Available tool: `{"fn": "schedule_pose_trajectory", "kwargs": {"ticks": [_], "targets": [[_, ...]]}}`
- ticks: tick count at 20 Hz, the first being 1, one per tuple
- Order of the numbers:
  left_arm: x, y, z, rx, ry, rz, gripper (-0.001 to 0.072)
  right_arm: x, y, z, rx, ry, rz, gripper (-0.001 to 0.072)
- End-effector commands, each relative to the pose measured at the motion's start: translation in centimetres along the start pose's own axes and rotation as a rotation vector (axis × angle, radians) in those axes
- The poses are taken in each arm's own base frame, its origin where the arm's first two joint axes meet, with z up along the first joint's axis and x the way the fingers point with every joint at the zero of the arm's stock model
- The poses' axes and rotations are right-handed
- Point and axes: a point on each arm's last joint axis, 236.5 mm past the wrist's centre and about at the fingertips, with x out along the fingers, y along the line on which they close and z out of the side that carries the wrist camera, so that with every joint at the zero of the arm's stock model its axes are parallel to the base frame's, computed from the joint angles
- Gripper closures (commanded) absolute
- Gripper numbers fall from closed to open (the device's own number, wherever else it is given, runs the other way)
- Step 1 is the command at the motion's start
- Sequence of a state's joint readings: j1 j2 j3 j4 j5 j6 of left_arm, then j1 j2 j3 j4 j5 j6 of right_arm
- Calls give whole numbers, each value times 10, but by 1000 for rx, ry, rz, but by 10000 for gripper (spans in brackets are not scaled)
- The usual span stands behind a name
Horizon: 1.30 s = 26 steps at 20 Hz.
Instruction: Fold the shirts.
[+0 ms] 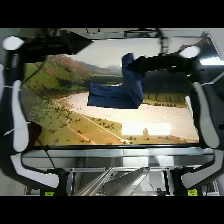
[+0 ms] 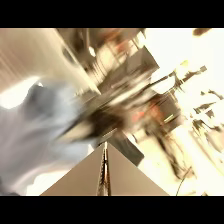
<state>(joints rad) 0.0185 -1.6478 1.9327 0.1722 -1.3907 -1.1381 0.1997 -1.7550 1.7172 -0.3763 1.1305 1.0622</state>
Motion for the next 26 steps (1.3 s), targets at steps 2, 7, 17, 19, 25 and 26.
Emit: {"fn": "schedule_pose_trajectory", "kwargs": {"ticks": [2,7,17,19,25,26], "targets": [[-54,-39,-15,82,-18,8,693,171,-20,-70,14,-22,-110,304],[-55,-40,-42,47,7,0,684,190,-7,-122,10,139,-61,339],[-55,-47,-60,30,65,-43,685,-94,-136,-84,282,303,-616,342],[-54,-50,-64,31,82,-54,686,-118,-168,-107,445,290,-682,65],[-43,-57,-69,45,102,-74,685,-56,-205,-142,590,241,-527,11],[-39,-59,-71,54,109,-81,685,-40,-203,-143,599,236,-472,11]]}}
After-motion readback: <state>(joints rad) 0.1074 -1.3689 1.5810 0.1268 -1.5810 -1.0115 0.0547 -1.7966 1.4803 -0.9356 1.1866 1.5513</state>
